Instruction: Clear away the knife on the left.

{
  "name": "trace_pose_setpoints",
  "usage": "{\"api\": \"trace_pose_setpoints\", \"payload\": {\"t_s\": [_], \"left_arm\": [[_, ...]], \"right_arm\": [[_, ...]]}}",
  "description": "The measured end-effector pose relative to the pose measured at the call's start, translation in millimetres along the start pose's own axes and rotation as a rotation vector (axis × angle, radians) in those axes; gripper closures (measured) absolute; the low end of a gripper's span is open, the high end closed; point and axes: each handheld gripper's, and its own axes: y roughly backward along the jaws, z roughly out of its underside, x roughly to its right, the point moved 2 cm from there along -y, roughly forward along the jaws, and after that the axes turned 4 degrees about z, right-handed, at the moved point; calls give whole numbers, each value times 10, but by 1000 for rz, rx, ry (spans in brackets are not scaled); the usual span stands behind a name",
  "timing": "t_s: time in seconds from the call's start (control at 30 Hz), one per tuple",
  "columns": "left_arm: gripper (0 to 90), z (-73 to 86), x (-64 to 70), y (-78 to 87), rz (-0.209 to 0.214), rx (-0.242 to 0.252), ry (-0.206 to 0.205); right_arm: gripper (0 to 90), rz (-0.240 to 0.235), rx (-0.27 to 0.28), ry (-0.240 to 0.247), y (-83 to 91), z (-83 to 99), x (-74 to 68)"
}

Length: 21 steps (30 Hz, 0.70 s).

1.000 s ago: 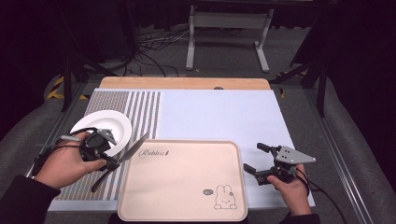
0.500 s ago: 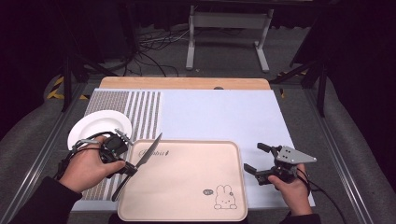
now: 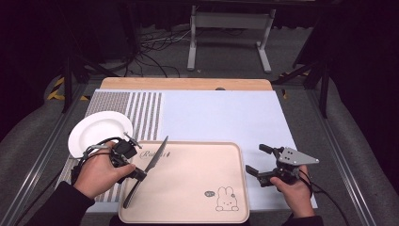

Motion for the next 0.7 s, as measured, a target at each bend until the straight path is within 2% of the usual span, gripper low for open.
{"api": "trace_pose_setpoints", "payload": {"t_s": [0.07,0.13,0.23,0.57,0.7], "left_arm": [[798,-3,-14,-11,8,-13,-4],[798,-19,-58,-62,-6,-20,22],[798,-23,-77,-82,0,-18,34],[798,-1,-110,-232,41,-62,73],[798,10,-148,-276,47,-61,89]], "right_arm": [[35,-2,0,0,-3,1,-1],[35,-4,-5,2,-11,4,-4],[34,-4,-6,3,-14,7,-4],[33,-6,-13,3,-26,16,-8],[33,-6,-12,3,-24,16,-7]]}}
